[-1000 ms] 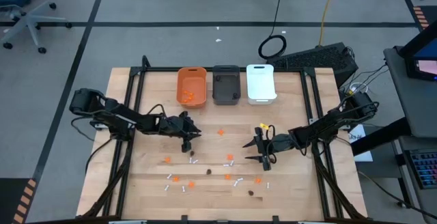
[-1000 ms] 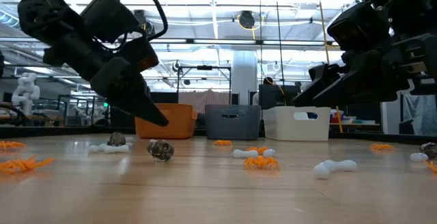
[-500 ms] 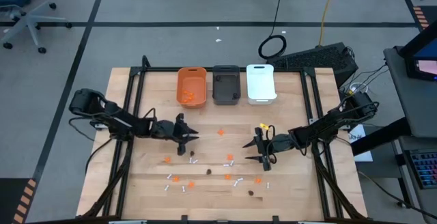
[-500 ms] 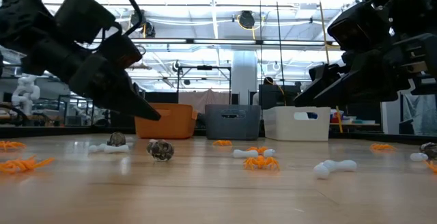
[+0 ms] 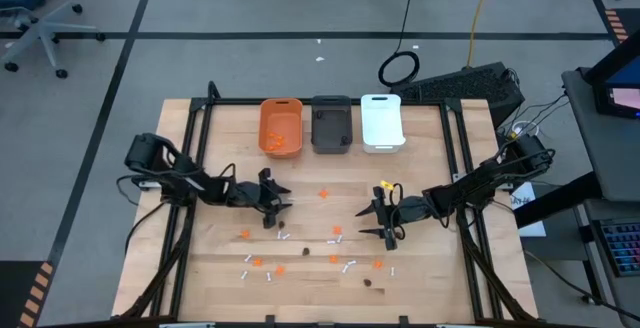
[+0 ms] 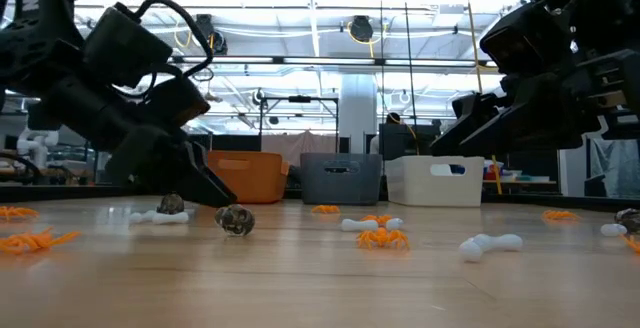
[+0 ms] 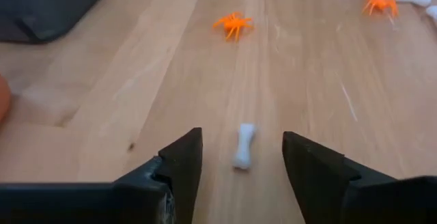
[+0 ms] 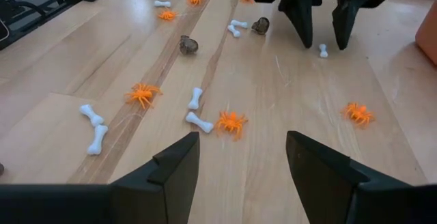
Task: Sort Halloween decoration
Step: Put the white bone toy into the white bin
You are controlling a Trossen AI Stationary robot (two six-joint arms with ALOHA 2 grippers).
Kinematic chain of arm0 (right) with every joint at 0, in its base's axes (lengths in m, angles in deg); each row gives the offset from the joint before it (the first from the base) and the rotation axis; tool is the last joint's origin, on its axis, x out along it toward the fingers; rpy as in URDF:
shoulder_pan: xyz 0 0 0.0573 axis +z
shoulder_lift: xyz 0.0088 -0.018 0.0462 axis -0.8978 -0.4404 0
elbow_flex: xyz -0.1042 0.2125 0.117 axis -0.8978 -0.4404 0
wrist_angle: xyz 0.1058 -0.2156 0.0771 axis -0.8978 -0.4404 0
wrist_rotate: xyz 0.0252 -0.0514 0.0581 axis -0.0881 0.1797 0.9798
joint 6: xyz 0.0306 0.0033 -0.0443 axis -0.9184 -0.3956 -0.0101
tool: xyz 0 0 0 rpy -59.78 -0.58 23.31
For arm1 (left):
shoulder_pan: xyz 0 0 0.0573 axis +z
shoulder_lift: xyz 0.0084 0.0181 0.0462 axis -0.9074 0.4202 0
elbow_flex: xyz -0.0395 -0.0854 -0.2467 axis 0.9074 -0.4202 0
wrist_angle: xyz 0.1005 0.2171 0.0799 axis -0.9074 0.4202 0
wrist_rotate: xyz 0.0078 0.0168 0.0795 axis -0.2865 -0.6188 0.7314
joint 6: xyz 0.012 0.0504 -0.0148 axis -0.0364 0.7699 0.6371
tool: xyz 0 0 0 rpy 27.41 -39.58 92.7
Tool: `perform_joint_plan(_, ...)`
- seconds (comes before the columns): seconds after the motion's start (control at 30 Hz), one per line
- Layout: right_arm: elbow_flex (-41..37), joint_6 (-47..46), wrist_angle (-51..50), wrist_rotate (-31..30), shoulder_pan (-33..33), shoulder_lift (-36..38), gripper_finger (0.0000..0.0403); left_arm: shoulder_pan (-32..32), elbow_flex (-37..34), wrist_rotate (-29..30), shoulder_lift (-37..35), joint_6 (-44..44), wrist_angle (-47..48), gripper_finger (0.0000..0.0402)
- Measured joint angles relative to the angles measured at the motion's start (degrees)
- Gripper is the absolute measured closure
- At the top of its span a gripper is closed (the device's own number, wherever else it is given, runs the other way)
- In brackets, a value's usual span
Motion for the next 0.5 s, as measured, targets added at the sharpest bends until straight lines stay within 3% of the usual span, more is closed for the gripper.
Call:
perform_joint_plan(0.2, 0.0, 0.0, 0.0, 0.0, 0.0, 0.0, 0.0200, 0.0, 1.6, -1.5, 4.4, 0.4, -2.1, 0.0236)
perform_joint_plan(0.5, 0.0, 0.1, 0.0, -0.1, 0.0, 0.0, 0.0200, -0.1, 2.9, -2.1, 10.1, 1.3, -3.7, 0.0334)
